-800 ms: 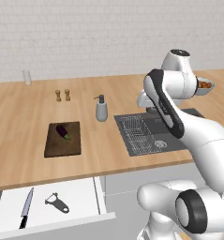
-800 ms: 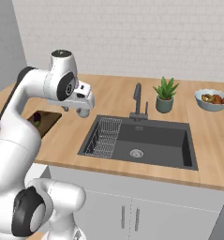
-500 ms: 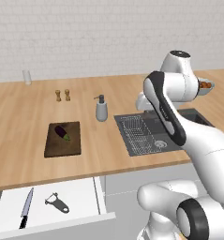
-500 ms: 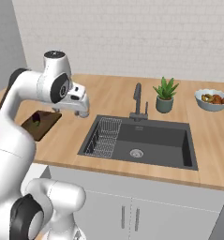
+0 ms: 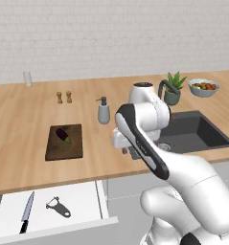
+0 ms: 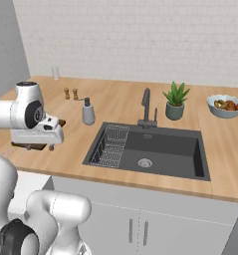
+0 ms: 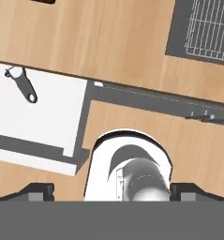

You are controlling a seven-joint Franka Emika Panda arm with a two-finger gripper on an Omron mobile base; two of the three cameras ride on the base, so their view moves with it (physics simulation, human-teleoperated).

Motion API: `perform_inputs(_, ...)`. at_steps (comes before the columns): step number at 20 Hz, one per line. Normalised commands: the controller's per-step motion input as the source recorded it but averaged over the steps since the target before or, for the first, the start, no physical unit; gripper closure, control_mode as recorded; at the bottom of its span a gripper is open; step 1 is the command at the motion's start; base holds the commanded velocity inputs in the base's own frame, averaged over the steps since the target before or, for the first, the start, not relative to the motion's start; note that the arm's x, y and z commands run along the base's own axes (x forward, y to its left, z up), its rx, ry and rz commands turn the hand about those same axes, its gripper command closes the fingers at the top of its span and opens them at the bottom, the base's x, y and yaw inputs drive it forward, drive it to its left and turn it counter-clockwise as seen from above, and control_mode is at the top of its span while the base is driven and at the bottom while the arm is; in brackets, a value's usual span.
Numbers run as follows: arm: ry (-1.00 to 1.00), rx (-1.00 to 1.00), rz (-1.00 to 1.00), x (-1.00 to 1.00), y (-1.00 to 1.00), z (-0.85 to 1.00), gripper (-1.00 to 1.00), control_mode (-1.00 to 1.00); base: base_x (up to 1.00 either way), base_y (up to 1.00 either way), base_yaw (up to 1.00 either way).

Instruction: Place the appropriate cutting tool for cutting the eggplant skin on the cutting board.

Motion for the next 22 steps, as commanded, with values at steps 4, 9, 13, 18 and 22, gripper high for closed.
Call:
perform_inputs(4,0.29,0.0,0.02,-0.23,1.0,-0.33,-1.0,-1.0,0.0,0.0,0.0)
perform_inputs(9,0.27,0.0,-0.01,0.0,1.0,-0.5,-1.0,-1.0,0.0,0.0,0.0)
perform_inputs(13,0.04,0.01,0.0,0.0,0.77,-0.54,-1.0,-1.0,0.0,0.0,0.0)
perform_inputs(18,-0.12,-0.02,0.0,-0.01,0.55,-0.44,-1.0,-1.0,0.0,0.0,0.0)
perform_inputs(22,-0.08,-0.03,-0.05,0.0,0.44,-0.33,-1.0,-1.0,0.0,0.0,0.0)
